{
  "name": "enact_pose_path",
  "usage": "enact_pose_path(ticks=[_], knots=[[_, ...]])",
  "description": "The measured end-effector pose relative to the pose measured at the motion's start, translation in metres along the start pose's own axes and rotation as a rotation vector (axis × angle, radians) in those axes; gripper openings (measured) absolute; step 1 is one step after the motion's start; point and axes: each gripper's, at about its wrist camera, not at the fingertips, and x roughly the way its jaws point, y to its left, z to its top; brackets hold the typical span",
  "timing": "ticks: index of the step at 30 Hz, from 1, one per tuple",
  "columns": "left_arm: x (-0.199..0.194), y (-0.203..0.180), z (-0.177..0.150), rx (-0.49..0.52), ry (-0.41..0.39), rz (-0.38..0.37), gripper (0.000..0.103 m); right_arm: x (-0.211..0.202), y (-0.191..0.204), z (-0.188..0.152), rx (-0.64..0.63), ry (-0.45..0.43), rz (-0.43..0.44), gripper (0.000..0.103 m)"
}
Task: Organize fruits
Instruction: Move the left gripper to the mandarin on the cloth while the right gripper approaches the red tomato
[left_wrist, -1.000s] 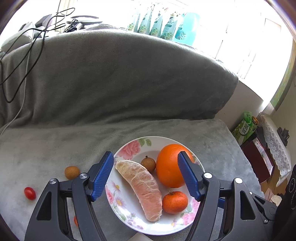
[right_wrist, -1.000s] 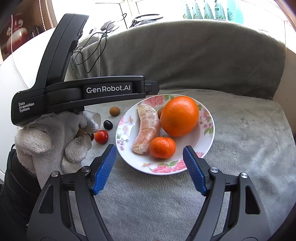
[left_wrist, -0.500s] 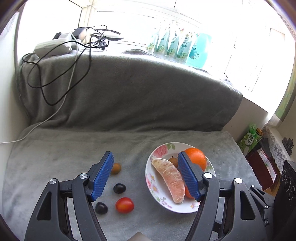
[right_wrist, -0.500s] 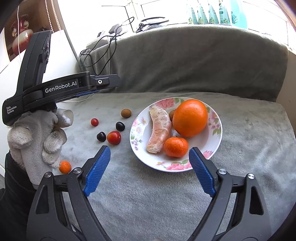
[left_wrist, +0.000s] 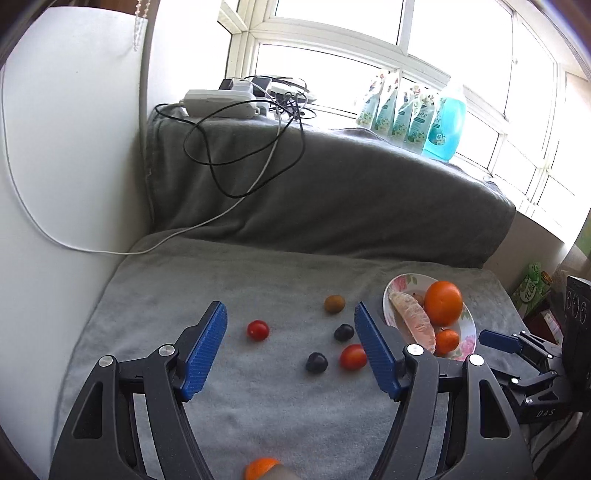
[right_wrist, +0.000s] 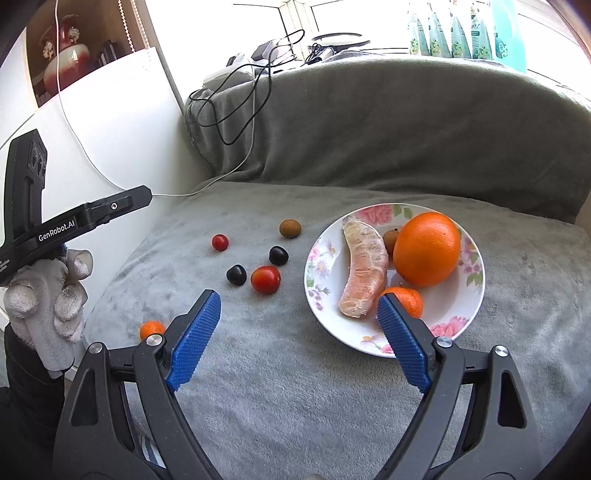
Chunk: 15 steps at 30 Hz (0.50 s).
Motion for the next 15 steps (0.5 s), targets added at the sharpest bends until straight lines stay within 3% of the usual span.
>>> enact_pose_path(ticks=[12,15], knots=[[-0.026,0.028,-0.048,-0.050,0.045,0.039,0.071,0.027,0.031,0.008,-0.107,0.043,0.066,0.088],[-0.027,0.035,-0.058,-0.067,0.061,0.044,0.071,0.036,0.036,0.011,-0.123,0.070,0.077,0.075]])
